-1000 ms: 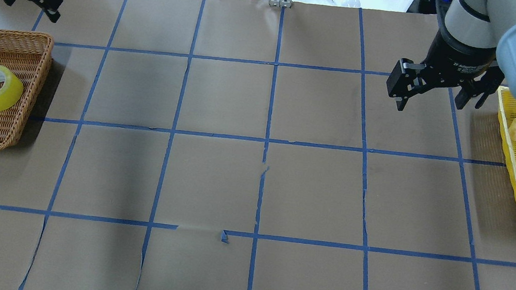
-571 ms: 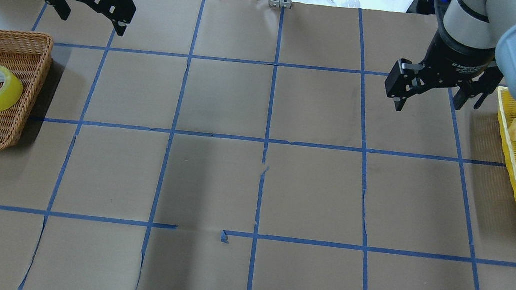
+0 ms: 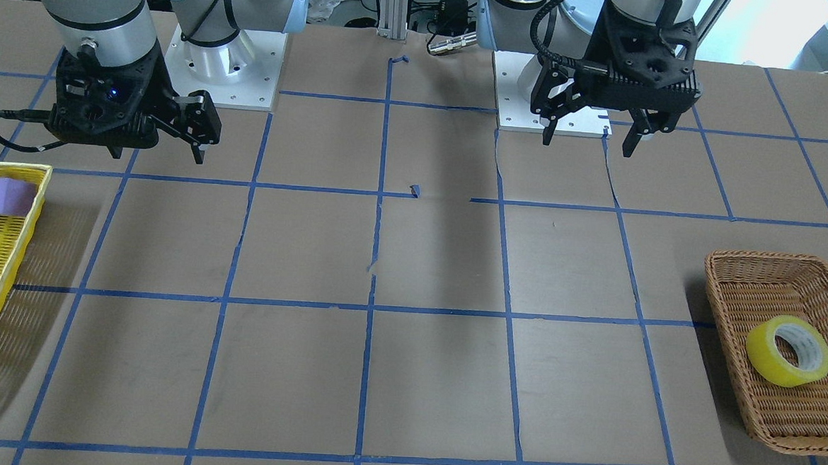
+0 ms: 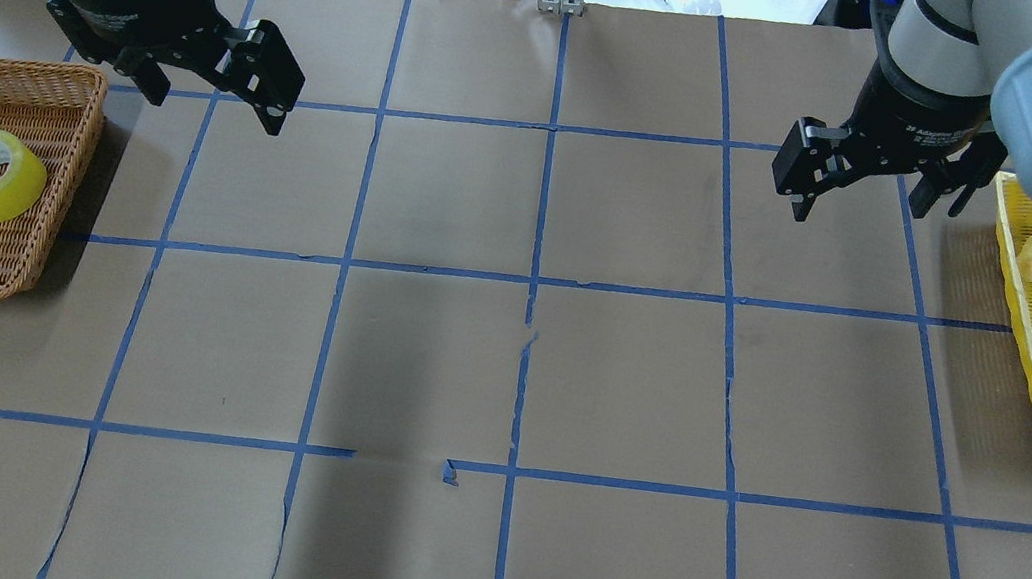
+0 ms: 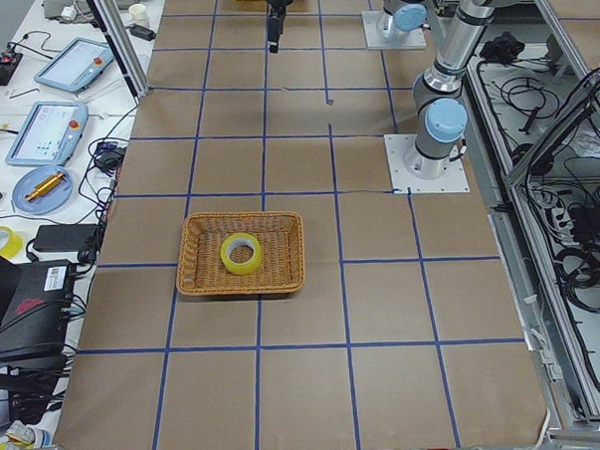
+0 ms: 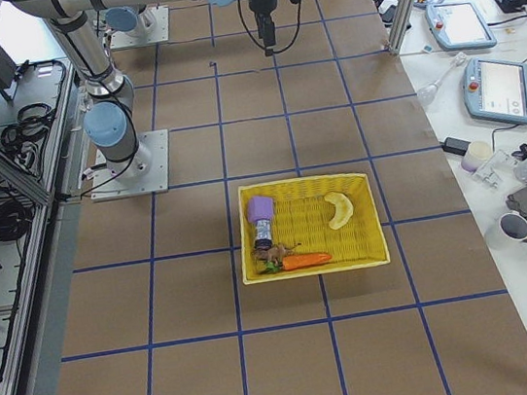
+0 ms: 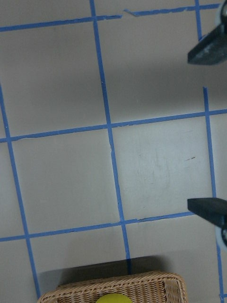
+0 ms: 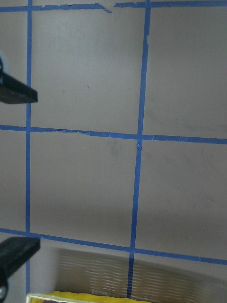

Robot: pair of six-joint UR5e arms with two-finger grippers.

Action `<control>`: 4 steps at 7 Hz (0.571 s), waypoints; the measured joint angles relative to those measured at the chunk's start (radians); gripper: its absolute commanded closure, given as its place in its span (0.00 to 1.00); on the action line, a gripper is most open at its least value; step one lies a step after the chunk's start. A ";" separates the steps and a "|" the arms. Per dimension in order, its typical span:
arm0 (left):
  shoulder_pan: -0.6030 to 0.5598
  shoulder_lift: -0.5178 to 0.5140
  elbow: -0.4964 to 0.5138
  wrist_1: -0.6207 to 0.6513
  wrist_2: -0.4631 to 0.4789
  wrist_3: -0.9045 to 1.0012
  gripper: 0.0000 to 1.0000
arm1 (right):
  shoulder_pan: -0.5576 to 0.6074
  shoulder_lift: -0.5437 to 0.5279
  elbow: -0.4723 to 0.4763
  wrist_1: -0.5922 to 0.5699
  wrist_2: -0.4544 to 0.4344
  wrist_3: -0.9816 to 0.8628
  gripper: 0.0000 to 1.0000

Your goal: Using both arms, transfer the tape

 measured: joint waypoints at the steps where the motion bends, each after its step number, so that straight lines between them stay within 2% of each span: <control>1: 0.002 0.001 -0.002 0.000 -0.010 0.004 0.00 | 0.000 0.000 -0.001 0.000 0.006 0.000 0.00; 4: 0.004 0.005 -0.004 0.004 -0.014 0.007 0.00 | 0.000 -0.001 -0.001 0.000 0.012 0.000 0.00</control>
